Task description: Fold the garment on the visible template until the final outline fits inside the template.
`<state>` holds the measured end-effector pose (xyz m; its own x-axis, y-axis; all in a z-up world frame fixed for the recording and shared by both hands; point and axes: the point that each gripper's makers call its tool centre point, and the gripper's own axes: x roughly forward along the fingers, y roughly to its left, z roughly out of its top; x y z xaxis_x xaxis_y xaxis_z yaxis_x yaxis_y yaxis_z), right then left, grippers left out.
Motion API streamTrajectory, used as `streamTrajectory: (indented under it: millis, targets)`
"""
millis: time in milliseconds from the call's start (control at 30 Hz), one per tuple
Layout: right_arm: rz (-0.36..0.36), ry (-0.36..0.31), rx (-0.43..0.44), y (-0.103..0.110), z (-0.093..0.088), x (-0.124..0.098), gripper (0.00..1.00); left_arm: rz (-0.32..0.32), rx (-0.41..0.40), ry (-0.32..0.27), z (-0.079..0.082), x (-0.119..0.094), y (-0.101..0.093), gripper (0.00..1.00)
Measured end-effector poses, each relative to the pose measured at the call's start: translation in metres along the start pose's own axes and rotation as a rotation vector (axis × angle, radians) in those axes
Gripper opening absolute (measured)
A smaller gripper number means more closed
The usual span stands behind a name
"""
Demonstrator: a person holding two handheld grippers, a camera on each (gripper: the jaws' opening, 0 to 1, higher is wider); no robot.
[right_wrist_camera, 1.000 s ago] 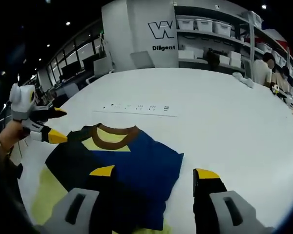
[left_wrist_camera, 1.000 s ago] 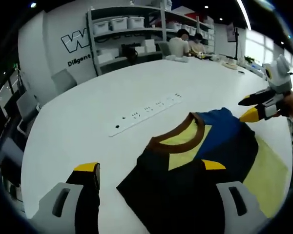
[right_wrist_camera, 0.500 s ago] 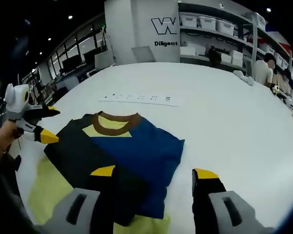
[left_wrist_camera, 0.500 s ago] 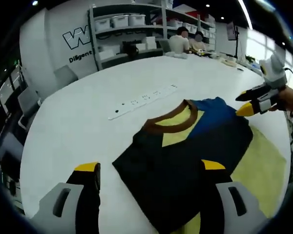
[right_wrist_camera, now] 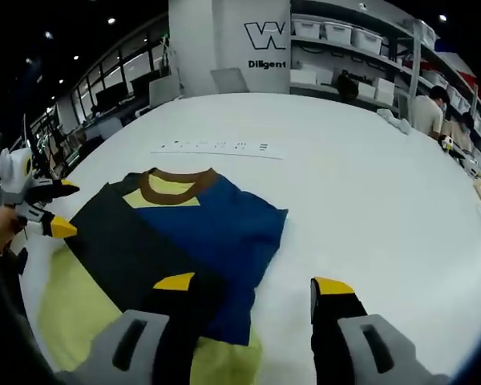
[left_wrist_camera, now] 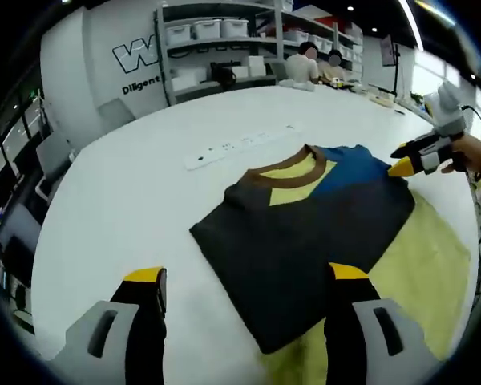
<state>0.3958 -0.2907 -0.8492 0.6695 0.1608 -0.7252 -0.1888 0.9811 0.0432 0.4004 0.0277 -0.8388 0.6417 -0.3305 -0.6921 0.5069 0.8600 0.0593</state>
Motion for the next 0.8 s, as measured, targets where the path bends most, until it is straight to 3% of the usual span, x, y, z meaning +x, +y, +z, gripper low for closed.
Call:
streamTrajectory:
  millis: [367,800]
  targets:
    - [-0.036,0.017,0.013,-0.015,-0.009,-0.003,0.5,0.024,-0.039,0.043,-0.027,-0.004,0.011,0.76]
    - [-0.046,0.005,0.014,-0.015,-0.011,-0.018,0.48,0.041,-0.05,0.052,-0.038,-0.019,0.016,0.75]
